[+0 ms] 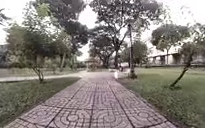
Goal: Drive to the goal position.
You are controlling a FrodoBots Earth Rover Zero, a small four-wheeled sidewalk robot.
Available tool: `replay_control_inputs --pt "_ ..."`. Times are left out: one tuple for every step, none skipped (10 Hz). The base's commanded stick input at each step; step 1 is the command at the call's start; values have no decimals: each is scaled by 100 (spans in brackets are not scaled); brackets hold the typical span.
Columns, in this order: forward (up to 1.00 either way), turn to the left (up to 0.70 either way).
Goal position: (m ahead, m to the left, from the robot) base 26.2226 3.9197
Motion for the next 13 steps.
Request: replay_control_inputs --pt "50 0" --pt "50 0" --pt "50 0" --pt "50 0" --pt "50 0" --pt "50 0" --pt "50 0" --pt "50 0" --pt "50 0" --pt "50 0" --pt "50 0" --pt "50 0" --pt "50 0"
